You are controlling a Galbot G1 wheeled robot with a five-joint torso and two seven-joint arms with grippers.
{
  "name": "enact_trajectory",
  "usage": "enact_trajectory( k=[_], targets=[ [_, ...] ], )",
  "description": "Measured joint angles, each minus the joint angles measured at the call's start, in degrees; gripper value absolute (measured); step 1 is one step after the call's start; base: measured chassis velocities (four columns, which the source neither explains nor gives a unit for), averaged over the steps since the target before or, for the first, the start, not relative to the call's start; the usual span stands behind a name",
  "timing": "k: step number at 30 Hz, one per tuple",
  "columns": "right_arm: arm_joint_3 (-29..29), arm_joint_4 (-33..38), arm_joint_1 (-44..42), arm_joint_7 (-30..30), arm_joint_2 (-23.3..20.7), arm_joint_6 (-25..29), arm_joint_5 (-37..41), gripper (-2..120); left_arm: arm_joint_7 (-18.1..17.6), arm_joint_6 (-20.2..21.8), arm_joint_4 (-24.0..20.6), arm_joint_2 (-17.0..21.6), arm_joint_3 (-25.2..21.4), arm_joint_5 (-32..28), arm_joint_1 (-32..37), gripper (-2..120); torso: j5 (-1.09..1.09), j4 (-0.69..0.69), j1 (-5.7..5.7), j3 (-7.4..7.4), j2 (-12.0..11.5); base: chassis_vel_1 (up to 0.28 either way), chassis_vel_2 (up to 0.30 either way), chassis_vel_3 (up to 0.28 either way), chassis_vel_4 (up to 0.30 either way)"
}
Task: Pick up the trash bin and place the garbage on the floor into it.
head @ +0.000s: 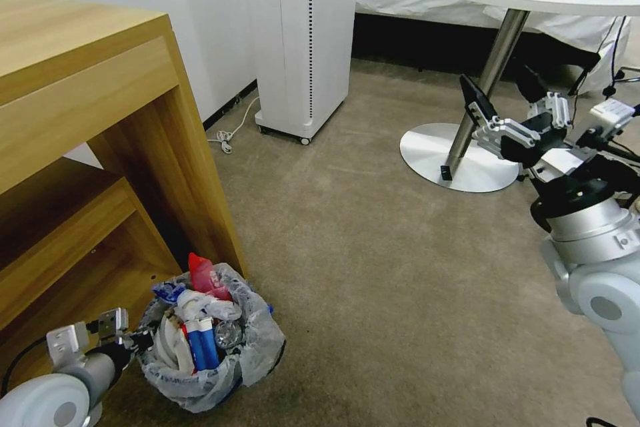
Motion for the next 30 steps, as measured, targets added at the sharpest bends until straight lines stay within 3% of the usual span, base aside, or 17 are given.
enact_trajectory(
  k=[21,30],
  targets=[
    [-1.88,-1.12,-0.69,-0.13,1.82,0.69,-1.26,99,-2.50,-0.21,2.01,0.24,1.02,-3.65,-0.05,0,0.01,0.00,0.00,0.00,0.00,0.000,0.000,0.000,0.000],
    [-2.27,-1.14,-0.98,-0.25,1.75,0.76,-1.42,100,-2.07,-0.21,0.80,-0.18,0.72,-3.02,0.98,0,-0.01,0.00,0.00,0.00,0.00,0.000,0.000,0.000,0.000]
  ],
)
